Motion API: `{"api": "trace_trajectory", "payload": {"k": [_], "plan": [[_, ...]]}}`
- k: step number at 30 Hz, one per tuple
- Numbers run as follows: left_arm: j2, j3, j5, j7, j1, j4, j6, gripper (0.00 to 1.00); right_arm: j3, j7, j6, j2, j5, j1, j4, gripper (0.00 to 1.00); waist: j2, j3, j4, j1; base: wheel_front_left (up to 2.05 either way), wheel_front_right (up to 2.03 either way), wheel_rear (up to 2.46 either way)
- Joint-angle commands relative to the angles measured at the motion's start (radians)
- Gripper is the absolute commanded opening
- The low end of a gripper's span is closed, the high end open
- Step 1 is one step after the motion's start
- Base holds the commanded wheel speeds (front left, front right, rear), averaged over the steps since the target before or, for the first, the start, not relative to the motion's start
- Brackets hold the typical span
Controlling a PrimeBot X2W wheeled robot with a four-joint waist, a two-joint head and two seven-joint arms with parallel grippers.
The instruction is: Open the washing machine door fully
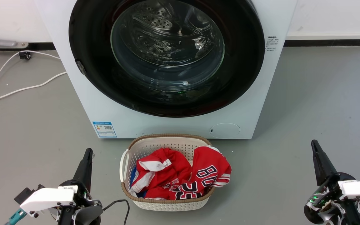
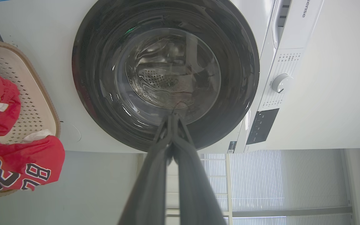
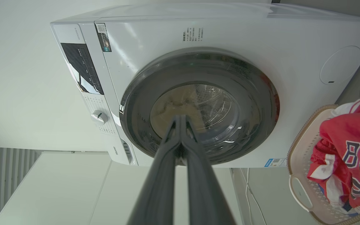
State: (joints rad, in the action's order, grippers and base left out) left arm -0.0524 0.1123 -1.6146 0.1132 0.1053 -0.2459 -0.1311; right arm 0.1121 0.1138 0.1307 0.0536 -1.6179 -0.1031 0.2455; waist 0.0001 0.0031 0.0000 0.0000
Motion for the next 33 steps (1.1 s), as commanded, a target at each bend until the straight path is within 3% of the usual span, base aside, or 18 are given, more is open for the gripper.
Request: {"api": "trace_trajectory", "payload": {"k": [1, 21, 22, 33], "plan": [[0.002, 0.004, 0.003, 0.004, 0.008, -0.001, -0.003, 0.0, 0.001, 0.002, 0.0, -0.003, 0.009, -0.012, 0.001, 0.0, -0.0001, 0.0, 0.0, 0.0, 0.0, 0.0, 0.0], [0.003, 0.004, 0.003, 0.004, 0.008, 0.0, -0.003, 0.0, 0.002, 0.003, 0.0, -0.004, 0.009, -0.012, 0.001, 0.0, -0.0001, 0.0, 0.0, 0.0, 0.0, 0.0, 0.0], [0.0, 0.001, 0.0, 0.0, 0.0, 0.0, 0.0, 1.0, 0.001, 0.0, 0.0, 0.0, 0.002, 0.0, 0.0, 1.0, -0.0001, 0.0, 0.0, 0.0, 0.0, 0.0, 0.0], [0.004, -0.01, 0.032, -0.036, -0.04, -0.006, 0.0, 1.0, 0.003, -0.035, 0.0, -0.003, 0.044, 0.045, 0.022, 1.0, -0.0001, 0.001, 0.0, 0.0, 0.0, 0.0, 0.0]]}}
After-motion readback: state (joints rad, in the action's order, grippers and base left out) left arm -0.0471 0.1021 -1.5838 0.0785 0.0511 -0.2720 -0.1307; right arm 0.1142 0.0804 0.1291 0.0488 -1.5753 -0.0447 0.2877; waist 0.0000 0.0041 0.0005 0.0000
